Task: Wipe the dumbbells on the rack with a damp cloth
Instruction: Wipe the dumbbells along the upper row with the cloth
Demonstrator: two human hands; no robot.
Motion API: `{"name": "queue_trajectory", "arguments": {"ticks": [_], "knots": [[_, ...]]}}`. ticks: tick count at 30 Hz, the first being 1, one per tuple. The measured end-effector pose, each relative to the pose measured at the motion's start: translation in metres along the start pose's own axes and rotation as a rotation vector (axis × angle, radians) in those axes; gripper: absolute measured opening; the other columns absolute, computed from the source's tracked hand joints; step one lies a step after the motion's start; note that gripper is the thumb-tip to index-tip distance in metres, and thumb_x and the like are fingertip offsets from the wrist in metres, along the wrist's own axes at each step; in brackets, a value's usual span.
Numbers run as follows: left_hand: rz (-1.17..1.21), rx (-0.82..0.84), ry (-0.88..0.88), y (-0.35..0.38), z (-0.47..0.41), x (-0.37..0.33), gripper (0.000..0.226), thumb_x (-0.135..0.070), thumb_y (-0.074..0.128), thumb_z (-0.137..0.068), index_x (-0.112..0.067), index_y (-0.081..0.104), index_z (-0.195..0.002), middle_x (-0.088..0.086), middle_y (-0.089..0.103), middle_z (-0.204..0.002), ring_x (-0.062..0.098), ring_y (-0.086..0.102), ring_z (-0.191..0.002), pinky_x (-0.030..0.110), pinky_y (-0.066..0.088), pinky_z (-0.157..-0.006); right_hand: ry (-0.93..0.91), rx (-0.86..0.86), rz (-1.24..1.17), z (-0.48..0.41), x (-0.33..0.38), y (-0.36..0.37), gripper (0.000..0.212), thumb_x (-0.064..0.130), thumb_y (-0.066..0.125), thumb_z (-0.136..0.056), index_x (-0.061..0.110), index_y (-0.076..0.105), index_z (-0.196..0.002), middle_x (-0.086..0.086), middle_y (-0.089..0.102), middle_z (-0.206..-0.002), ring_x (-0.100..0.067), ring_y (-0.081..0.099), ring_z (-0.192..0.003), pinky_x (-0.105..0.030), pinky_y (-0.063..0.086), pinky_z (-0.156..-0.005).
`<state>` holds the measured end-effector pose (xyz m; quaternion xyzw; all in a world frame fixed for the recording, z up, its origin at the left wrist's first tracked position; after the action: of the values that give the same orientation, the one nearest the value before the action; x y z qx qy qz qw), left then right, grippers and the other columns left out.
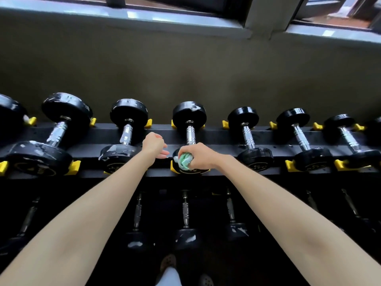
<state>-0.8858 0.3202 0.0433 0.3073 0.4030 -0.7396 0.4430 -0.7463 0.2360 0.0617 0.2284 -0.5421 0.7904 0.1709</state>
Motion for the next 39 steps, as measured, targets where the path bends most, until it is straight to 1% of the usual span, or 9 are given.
{"name": "queue_trajectory", "arguments": {"ticks": [4,7,9,12,16,19,25,31,39], "knots": [[-0.047,0.088,0.054,0.017,-0.007,-0.027,0.032,-0.003,0.03,-0.097,-0.004,0.044,-0.126,0.017,0.059,-0.107,0.022,0.06,-0.064,0.033,0.055,-0.062,0.206,-0.041,-0.108,0.017,-0.031,-0.019,0.022,0.003,0.053,-0.069,0.021,0.064,-0.077,-0.01,0.066,-0.09,-0.021,0.057,-0.079,-0.029,0.049,-0.067],[-0.12,0.129,0.067,0.026,-0.015,-0.04,0.034,-0.005,0.03,-0.097,-0.002,0.044,-0.128,0.015,0.059,-0.099,0.021,0.059,-0.06,0.029,0.054,-0.048,0.415,-0.23,-0.332,0.033,-0.059,-0.036,0.021,0.002,0.055,-0.066,-0.001,0.063,-0.085,-0.008,0.057,-0.076,-0.016,0.046,-0.065,-0.025,0.035,-0.055],[-0.19,0.186,0.048,0.034,-0.02,-0.042,0.025,-0.006,0.034,-0.097,-0.003,0.051,-0.115,0.014,0.059,-0.093,0.019,0.055,-0.057,0.025,0.047,-0.046,0.509,-0.396,-0.475,0.038,-0.073,-0.042,0.017,0.005,0.057,-0.059,0.001,0.054,-0.075,-0.005,0.051,-0.075,-0.016,0.044,-0.067,-0.026,0.033,-0.056],[-0.333,0.324,0.045,0.045,-0.023,-0.039,0.019,-0.004,0.04,-0.096,-0.002,0.058,-0.101,0.012,0.063,-0.09,0.016,0.054,-0.062,0.022,0.046,-0.057,0.594,-0.521,-0.62,0.034,-0.084,-0.042,0.023,0.01,0.057,-0.054,0.017,0.039,-0.066,0.0,0.042,-0.071,-0.014,0.041,-0.063,-0.026,0.03,-0.053],[-0.429,0.272,0.088,0.046,-0.037,-0.032,0.021,-0.013,0.052,-0.088,-0.002,0.07,-0.094,0.005,0.073,-0.081,0.022,0.07,-0.078,0.035,0.055,-0.087,0.612,-0.559,-0.695,0.011,-0.096,-0.037,0.026,0.004,0.064,-0.067,0.021,0.046,-0.074,0.0,0.052,-0.085,-0.017,0.051,-0.078,-0.031,0.043,-0.067],[-0.372,0.333,0.022,0.045,-0.049,-0.033,0.017,-0.01,0.052,-0.088,-0.004,0.068,-0.091,0.004,0.071,-0.072,0.019,0.067,-0.069,0.032,0.057,-0.081,0.56,-0.576,-0.743,-0.021,-0.099,-0.038,0.025,0.001,0.063,-0.073,0.021,0.054,-0.085,-0.002,0.058,-0.094,-0.02,0.056,-0.09,-0.035,0.049,-0.082],[-0.196,0.376,-0.153,0.043,-0.065,-0.026,0.015,-0.004,0.048,-0.09,-0.003,0.06,-0.082,0.002,0.064,-0.047,0.006,0.056,-0.038,0.018,0.054,-0.05,0.454,-0.625,-0.683,-0.091,-0.098,-0.042,0.037,-0.001,0.05,-0.078,0.02,0.063,-0.105,-0.001,0.06,-0.09,-0.016,0.055,-0.084,-0.028,0.047,-0.074],[-0.241,0.358,-0.275,0.059,-0.085,-0.016,0.016,-0.007,0.045,-0.091,-0.006,0.057,-0.08,0.006,0.054,-0.055,0.009,0.046,-0.038,0.014,0.038,-0.036,0.328,-0.461,-0.415,-0.13,-0.113,-0.035,0.042,0.006,0.054,-0.083,0.02,0.062,-0.122,-0.009,0.06,-0.109,-0.022,0.054,-0.104,-0.023,0.036,-0.083],[-0.08,0.176,-0.52,0.068,-0.098,-0.006,0.03,-0.005,0.033,-0.094,-0.006,0.044,-0.065,0.002,0.03,-0.058,0.011,0.03,-0.05,0.01,0.033,-0.027,0.101,-0.112,-0.188,-0.108,-0.106,-0.03,0.027,0.019,0.06,-0.086,0.026,0.068,-0.11,-0.002,0.045,-0.107,-0.018,0.05,-0.1,-0.024,0.035,-0.083]]}}
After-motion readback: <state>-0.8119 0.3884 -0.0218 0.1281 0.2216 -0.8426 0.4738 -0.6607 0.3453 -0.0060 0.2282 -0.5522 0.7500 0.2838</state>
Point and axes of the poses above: each hand's wrist, its own z-axis away from the middle knuckle, its own y-axis out of the palm, x = y × z, the point moved 1 cm from there along -z, towards the middle knuckle
